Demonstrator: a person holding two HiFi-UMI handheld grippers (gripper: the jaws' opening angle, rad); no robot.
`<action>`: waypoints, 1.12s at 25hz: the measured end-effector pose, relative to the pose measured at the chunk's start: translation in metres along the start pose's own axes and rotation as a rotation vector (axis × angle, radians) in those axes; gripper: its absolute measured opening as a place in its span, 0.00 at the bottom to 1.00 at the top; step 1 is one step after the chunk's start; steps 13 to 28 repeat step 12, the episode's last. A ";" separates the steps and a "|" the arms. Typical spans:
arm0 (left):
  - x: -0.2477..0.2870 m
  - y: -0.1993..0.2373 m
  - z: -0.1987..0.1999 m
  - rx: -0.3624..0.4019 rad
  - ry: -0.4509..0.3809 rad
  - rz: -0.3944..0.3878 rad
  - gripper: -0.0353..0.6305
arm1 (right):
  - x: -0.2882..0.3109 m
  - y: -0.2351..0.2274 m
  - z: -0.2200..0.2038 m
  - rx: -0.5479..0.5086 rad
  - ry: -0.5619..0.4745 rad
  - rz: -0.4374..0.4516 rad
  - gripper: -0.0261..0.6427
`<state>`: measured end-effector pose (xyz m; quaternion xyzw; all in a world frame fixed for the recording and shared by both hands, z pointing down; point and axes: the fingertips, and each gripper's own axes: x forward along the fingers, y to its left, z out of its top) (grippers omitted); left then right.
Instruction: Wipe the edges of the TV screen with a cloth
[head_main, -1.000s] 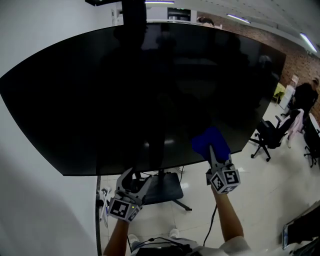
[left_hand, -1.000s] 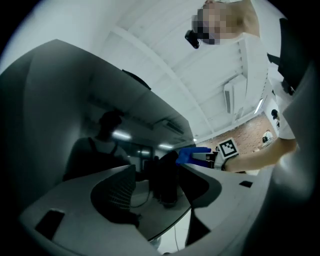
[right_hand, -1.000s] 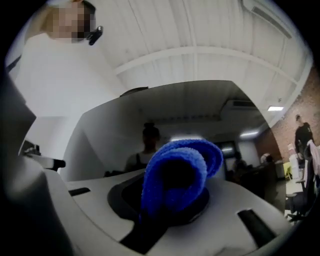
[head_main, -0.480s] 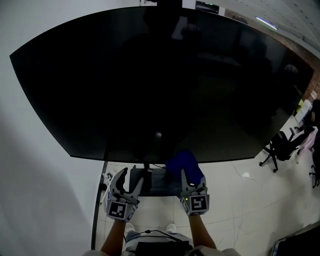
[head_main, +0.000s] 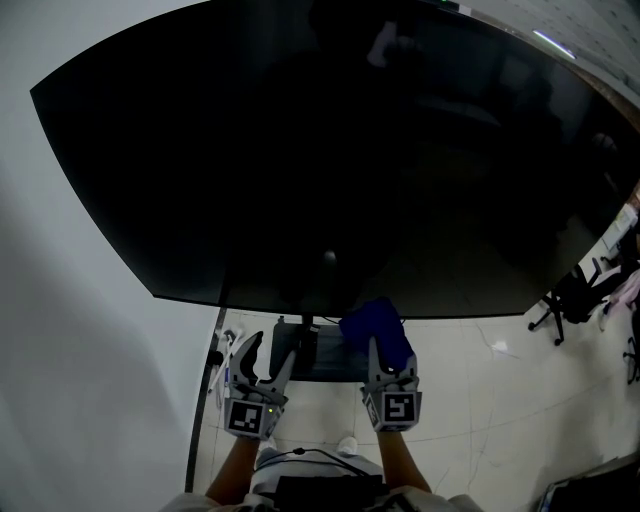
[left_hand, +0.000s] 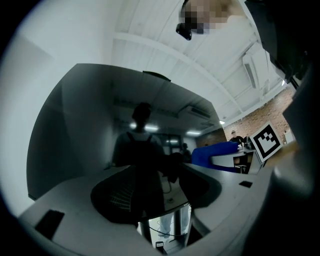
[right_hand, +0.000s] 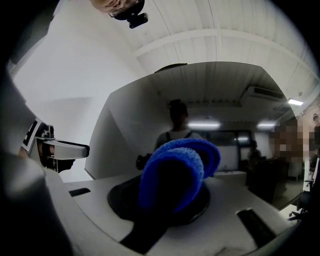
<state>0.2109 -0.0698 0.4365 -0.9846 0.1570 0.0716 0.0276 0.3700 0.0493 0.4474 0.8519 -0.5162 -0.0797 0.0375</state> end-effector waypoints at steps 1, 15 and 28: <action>-0.001 0.001 0.000 0.002 0.004 0.005 0.43 | -0.001 0.002 0.001 0.009 0.009 -0.003 0.15; -0.005 0.021 0.021 0.009 0.004 0.048 0.43 | -0.007 -0.010 0.004 0.028 0.044 -0.070 0.15; -0.005 0.021 0.021 0.009 0.004 0.048 0.43 | -0.007 -0.010 0.004 0.028 0.044 -0.070 0.15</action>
